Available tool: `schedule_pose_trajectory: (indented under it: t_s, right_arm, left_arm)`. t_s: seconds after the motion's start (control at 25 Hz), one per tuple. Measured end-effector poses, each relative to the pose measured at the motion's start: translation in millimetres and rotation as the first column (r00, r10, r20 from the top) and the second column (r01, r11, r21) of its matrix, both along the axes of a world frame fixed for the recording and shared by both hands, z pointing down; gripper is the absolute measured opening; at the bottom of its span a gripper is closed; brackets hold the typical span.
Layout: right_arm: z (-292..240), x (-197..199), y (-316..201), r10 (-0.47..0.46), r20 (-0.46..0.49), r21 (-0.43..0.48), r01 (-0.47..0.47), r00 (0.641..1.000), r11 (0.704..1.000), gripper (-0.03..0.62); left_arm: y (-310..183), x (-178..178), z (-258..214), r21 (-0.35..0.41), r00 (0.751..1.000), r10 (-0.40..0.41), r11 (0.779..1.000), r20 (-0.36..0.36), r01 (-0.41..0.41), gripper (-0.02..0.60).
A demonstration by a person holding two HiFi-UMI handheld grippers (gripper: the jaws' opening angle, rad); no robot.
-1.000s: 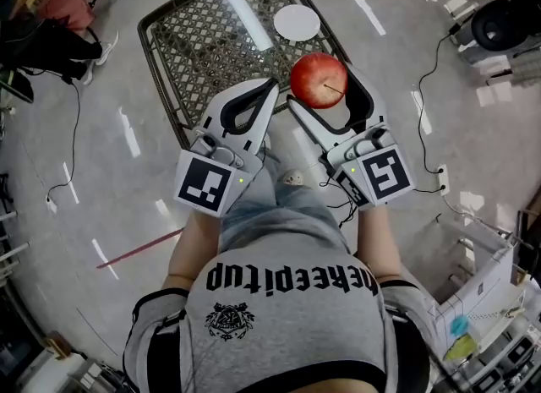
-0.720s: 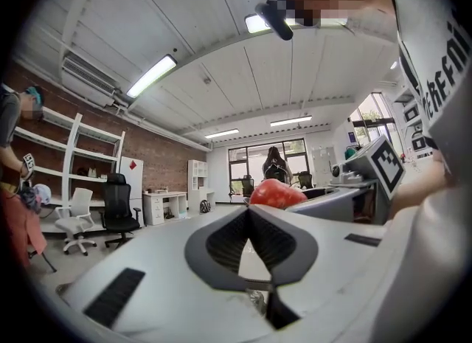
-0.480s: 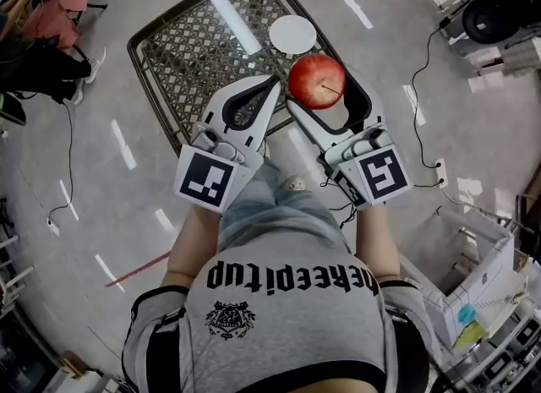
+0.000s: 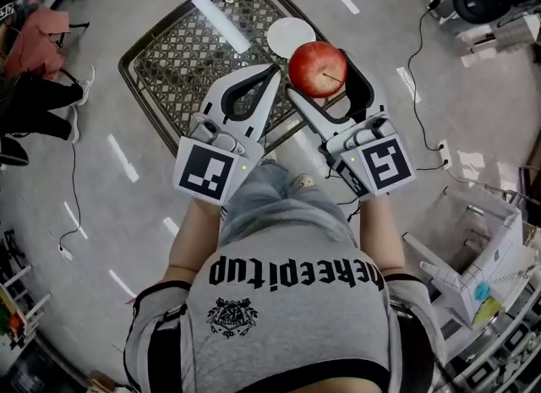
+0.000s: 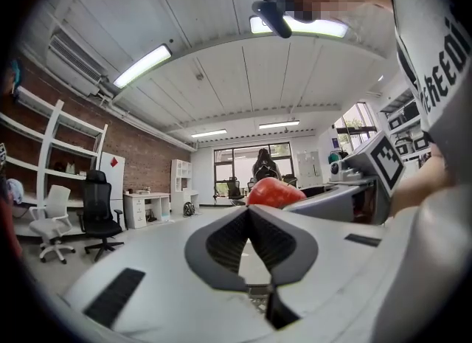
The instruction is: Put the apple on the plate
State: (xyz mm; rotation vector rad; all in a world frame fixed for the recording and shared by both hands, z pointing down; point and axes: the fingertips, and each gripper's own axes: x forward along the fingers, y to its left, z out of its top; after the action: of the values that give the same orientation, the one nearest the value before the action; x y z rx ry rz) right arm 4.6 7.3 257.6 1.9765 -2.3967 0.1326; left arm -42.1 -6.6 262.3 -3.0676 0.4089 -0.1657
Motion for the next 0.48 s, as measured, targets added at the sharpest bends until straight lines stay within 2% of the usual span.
schedule_pose_trajectory:
  t_s: [0.48]
  right_arm:
    - [3.5, -4.9, -30.0, 0.047, -0.024, -0.025, -0.048, 0.999, 0.999, 0.388]
  left_arm:
    - [-31.7, -3.0, 2.8, -0.008, 0.998, 0.056, 0.998, -0.031, -0.056, 0.018]
